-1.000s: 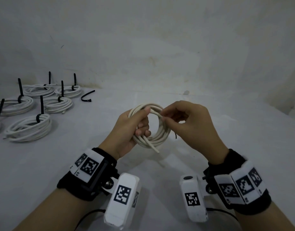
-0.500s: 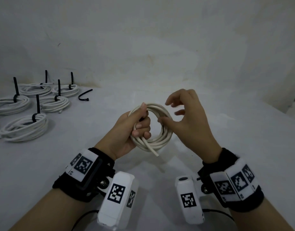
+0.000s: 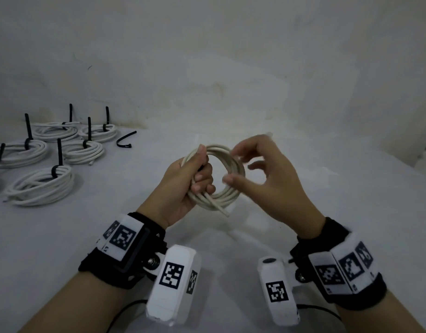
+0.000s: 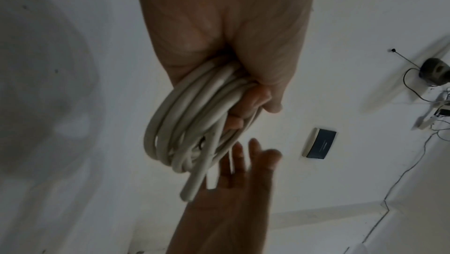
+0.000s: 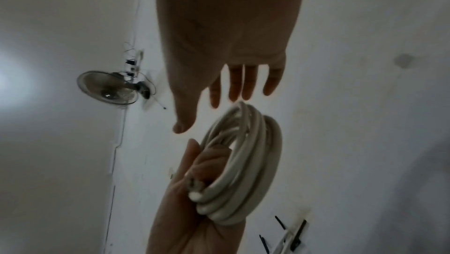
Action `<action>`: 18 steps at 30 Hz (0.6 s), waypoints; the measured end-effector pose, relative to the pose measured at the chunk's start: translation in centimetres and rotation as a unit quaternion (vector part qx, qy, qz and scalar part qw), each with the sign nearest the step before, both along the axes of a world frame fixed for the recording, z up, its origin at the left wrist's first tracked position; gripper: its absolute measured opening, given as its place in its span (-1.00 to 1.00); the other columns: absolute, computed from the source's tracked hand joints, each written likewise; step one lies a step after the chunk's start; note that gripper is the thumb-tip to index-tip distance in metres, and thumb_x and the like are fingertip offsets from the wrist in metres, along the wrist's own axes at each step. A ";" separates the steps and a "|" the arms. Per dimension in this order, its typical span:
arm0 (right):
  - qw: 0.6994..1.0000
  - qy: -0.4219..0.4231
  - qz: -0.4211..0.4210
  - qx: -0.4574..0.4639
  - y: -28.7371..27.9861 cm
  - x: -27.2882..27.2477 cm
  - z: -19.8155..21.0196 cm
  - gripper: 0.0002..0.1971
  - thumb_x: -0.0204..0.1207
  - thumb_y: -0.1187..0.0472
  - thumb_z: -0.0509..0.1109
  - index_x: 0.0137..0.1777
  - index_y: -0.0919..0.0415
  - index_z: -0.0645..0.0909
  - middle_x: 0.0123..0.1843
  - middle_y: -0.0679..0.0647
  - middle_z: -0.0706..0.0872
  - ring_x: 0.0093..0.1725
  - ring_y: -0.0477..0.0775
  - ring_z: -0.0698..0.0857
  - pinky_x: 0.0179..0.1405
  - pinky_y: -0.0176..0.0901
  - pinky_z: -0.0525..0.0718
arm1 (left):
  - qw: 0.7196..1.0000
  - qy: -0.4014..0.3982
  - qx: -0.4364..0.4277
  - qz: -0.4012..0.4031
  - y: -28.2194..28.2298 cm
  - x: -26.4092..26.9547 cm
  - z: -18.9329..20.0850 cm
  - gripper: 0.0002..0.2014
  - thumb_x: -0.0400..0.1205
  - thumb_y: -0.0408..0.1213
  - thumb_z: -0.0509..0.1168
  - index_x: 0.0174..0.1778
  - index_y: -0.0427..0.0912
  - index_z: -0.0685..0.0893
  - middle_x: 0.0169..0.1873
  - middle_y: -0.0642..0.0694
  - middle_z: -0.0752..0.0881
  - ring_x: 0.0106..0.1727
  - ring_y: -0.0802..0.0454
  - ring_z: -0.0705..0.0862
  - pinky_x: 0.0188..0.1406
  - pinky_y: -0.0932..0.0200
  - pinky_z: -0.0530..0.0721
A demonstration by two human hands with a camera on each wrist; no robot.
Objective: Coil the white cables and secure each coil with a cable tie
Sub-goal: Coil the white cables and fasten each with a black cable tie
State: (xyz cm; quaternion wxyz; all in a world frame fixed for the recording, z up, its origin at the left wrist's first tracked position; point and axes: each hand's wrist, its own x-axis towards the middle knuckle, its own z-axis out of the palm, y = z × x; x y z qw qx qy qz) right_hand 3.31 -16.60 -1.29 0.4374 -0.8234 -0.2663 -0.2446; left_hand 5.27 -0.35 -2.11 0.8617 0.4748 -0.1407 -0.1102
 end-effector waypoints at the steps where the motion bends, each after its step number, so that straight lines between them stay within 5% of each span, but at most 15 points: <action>1: 0.999 -0.013 0.038 -0.036 0.0 -0.2 0.1 -0.66 0.30 -0.12 0.54 0.00 -0.05 0.59 -0.01 -0.11 0.61 0.01 -0.09 0.60 -0.03 -0.40 0.49 | 1.000 0.001 -0.012 0.011 0.2 0.2 0.0 -0.72 0.46 -0.01 0.21 -0.32 -0.15 0.36 -0.67 0.07 0.28 -0.73 0.24 0.26 -0.60 0.37 0.51; 4: 0.987 -0.014 0.094 -0.132 0.0 -0.3 -0.1 -0.69 0.29 -0.02 0.62 -0.05 0.11 0.70 -0.12 -0.17 0.65 -0.06 -0.10 0.58 -0.04 -0.36 0.47 | 0.999 0.010 -0.034 0.025 0.6 0.6 0.0 -0.71 0.46 0.01 0.21 -0.33 -0.13 0.36 -0.66 0.08 0.28 -0.72 0.24 0.25 -0.57 0.37 0.53; 9: 0.988 -0.040 0.071 -0.131 -0.4 0.2 -0.3 -0.86 0.37 0.32 0.54 -0.07 0.17 0.78 -0.20 -0.21 0.71 -0.15 -0.22 0.64 -0.08 -0.42 0.54 | 0.998 0.024 -0.049 0.012 0.7 0.8 -0.1 -0.71 0.47 0.02 0.21 -0.32 -0.13 0.38 -0.66 0.08 0.27 -0.73 0.24 0.26 -0.57 0.38 0.54; 11: 0.990 -0.062 0.049 -0.121 -0.4 0.3 -0.3 -0.88 0.40 0.28 0.51 -0.09 0.11 0.80 -0.10 -0.09 0.71 -0.07 -0.10 0.64 -0.02 -0.25 0.59 | 0.998 0.027 -0.055 0.002 0.7 0.7 -0.1 -0.70 0.48 0.03 0.19 -0.32 -0.14 0.38 -0.67 0.09 0.27 -0.74 0.24 0.25 -0.57 0.38 0.53; 13: 0.992 -0.053 0.023 -0.114 -0.4 0.4 -0.5 -0.89 0.40 0.21 0.53 -0.11 0.00 0.81 0.08 -0.05 0.59 0.09 -0.04 0.55 0.12 -0.36 0.50 | 0.998 0.028 -0.055 -0.005 0.7 0.7 -0.1 -0.69 0.49 0.05 0.18 -0.32 -0.14 0.38 -0.68 0.09 0.27 -0.74 0.25 0.25 -0.58 0.39 0.53; 16: 0.996 0.028 0.000 -0.087 -0.1 0.1 -0.5 -0.80 0.38 0.24 0.59 -0.15 -0.13 0.75 0.33 -0.08 0.41 0.32 -0.09 0.41 0.21 -0.56 0.38 | 0.998 0.031 -0.045 -0.016 0.7 0.6 -0.1 -0.67 0.48 0.08 0.17 -0.32 -0.14 0.38 -0.68 0.09 0.25 -0.76 0.25 0.25 -0.59 0.39 0.52; 18: 0.992 0.127 0.020 0.011 0.4 0.0 -0.5 -0.61 0.34 0.41 0.57 -0.10 -0.11 0.57 0.35 -0.05 0.39 0.37 -0.05 0.49 0.16 -0.41 0.58 | 0.999 0.028 -0.033 -0.023 0.7 0.5 -0.1 -0.66 0.47 0.09 0.16 -0.32 -0.14 0.38 -0.69 0.09 0.25 -0.76 0.25 0.24 -0.60 0.39 0.51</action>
